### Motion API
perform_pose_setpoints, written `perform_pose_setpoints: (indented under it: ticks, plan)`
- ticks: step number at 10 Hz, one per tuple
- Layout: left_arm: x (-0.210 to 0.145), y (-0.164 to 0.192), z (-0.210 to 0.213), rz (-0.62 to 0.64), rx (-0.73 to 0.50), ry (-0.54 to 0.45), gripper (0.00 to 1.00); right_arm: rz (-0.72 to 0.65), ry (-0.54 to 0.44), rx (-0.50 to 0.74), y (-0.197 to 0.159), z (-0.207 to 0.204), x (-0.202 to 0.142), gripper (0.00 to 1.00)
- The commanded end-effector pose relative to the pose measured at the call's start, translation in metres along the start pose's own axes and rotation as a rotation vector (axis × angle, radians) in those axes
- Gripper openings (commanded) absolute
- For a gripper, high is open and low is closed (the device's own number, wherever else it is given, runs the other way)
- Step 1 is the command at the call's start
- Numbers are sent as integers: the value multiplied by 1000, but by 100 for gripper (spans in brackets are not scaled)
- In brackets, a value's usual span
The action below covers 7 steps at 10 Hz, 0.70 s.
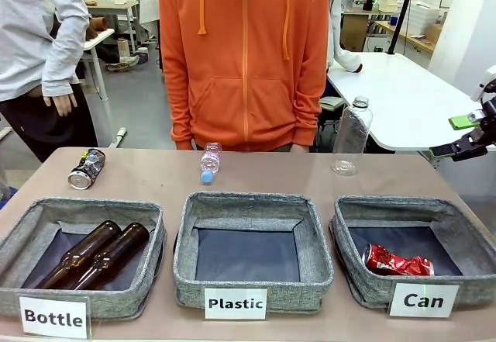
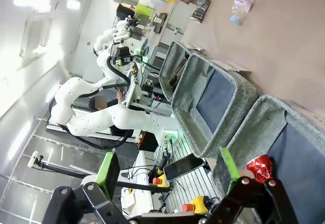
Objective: Sort the can waste into the basket.
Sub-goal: Pick up the can waste from the table and place it in the right Fabric basket.
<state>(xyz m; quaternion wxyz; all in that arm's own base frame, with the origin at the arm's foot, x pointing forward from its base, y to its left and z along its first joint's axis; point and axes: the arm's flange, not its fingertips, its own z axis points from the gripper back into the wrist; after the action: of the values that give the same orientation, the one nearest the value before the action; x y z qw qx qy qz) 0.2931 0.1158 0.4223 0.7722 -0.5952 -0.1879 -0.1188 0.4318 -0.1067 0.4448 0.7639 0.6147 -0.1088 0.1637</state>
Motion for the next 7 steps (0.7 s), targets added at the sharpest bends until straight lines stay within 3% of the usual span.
perform_pose_setpoints:
  ticks: [1,6,7]
  plan:
    - [0,-2,1,11,11,6,100,18,4,-6,1,2,-1,100]
    - [0,0,0,0,0,0,100,18,4,-6,1,2,-1,100]
    - [26,-8,-9,3,228,-157,100,18,4,-6,1,2,-1,100]
